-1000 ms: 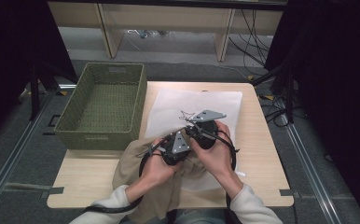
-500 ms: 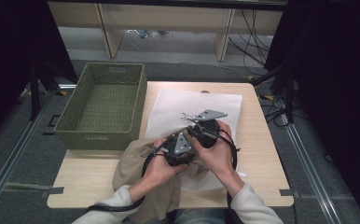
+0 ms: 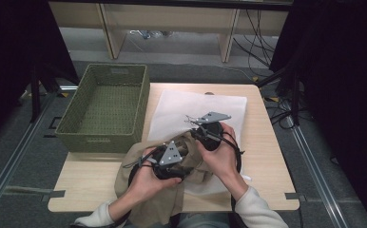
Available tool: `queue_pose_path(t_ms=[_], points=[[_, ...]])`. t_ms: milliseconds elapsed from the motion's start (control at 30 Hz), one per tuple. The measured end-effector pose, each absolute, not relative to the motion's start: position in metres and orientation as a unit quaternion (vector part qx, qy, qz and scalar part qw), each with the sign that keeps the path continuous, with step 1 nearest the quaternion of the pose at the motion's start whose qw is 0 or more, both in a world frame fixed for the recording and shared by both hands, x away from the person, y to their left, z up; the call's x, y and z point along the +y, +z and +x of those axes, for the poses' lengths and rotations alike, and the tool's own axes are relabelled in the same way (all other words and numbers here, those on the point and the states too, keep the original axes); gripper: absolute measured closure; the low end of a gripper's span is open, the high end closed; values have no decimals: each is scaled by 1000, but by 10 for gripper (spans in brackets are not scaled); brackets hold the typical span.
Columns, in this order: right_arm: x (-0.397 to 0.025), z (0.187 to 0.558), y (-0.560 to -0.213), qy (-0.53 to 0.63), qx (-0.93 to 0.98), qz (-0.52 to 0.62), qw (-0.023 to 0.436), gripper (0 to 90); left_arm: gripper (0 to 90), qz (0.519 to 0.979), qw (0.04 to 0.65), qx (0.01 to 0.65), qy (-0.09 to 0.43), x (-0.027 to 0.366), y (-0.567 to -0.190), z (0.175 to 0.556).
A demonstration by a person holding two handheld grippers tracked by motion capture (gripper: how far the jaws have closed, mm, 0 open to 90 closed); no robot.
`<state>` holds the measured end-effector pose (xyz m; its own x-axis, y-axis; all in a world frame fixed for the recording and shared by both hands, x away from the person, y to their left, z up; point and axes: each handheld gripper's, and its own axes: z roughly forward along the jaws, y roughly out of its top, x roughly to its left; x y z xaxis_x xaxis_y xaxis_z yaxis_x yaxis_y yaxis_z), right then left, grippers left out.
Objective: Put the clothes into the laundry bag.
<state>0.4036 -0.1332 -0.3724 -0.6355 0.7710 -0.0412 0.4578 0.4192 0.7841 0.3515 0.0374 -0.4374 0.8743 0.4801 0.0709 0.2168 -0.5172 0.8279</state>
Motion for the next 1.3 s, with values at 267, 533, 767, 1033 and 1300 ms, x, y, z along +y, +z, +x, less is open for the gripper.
queue_pose_path(t_ms=[267,533,767,1033,1300], points=[[-133,403,-372,386,817,378,202,883,579,884,399,183,159,14,-461,359],[-132,402,-371,386,816,382,197,883,831,899,351,173,197,6,-468,377],[-131,398,-365,395,812,378,206,883,857,875,375,212,221,5,-460,398],[-135,404,-373,389,812,387,197,883,696,855,407,240,215,10,-461,395],[-133,404,-375,384,813,396,190,883,421,835,461,239,181,50,-429,367]])
